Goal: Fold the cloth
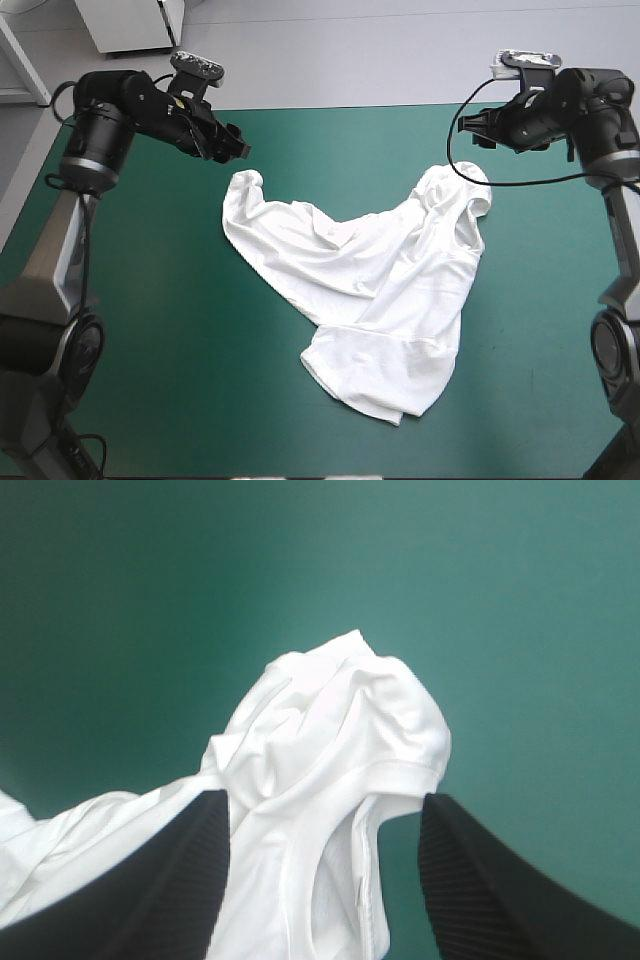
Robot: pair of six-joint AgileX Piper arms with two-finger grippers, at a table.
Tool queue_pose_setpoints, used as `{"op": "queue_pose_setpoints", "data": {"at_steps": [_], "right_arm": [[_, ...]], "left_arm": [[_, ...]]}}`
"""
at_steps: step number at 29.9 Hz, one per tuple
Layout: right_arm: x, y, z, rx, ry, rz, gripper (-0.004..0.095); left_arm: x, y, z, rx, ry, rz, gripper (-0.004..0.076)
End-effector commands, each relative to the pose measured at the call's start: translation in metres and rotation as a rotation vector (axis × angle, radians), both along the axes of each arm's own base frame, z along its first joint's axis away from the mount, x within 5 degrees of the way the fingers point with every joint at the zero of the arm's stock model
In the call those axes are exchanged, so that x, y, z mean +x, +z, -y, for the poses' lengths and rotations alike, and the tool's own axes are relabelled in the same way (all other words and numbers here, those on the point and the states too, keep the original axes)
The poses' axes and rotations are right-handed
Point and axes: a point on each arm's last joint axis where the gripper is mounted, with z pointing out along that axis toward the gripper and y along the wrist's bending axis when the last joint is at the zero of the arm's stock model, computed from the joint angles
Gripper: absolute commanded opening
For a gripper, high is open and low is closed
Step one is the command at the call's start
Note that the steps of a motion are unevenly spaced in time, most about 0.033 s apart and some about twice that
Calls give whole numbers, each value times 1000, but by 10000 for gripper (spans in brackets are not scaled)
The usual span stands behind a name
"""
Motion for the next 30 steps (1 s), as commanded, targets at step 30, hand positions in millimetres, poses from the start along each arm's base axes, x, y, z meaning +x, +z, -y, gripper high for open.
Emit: {"op": "queue_pose_setpoints", "data": {"at_steps": [30], "right_arm": [[-152,65,15,-88,-20,109,507]], "left_arm": [[-188,-71,112,251,-443,-311,395]]}}
